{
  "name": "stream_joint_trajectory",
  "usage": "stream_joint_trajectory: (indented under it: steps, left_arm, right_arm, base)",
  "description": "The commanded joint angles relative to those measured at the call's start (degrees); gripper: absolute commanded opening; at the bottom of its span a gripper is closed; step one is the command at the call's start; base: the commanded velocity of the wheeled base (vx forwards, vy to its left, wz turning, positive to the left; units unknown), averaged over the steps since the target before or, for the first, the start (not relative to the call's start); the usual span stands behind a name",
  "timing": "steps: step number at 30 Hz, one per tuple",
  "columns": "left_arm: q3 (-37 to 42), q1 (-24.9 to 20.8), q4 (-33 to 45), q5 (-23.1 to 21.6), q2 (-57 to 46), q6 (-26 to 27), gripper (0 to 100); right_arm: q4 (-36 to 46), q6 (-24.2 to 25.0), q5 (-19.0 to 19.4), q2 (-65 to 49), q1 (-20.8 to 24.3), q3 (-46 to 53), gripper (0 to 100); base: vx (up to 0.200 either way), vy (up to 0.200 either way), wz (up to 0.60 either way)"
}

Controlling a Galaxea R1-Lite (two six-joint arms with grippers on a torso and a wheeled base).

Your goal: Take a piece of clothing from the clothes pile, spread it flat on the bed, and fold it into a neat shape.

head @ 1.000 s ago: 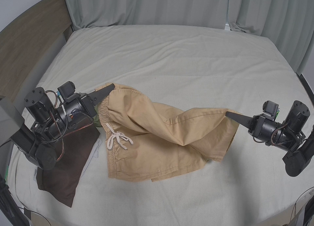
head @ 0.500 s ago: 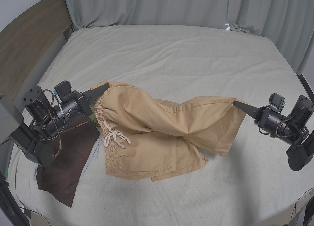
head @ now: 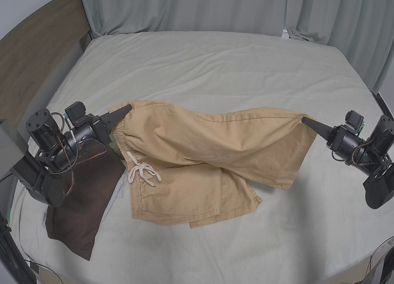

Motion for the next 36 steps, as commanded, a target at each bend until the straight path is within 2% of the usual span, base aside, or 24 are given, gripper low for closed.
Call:
stream_joint_trajectory:
  steps: [1, 26, 36]
  left_arm:
    - [-0.29, 1.01, 0.01, -0.08, 0.18, -0.1, 0]
    - [-1.43, 3.47, 0.01, -0.52, 0.7, -0.98, 0]
    - [-1.26, 3.29, 0.01, -0.43, 1.41, -0.89, 0]
  right_arm:
    - [-0.03, -0.04, 0.0, -0.03, -0.95, -0.47, 0]
    - [-0.12, 0.05, -1.05, 0.5, -3.93, -3.72, 0]
    - [-0.03, 0.05, -1.23, 0.5, -3.41, -3.81, 0]
  base:
    - [0.0, 0.0, 0.0]
    - [0.0, 0.0, 0.0]
    - [0.0, 0.0, 0.0]
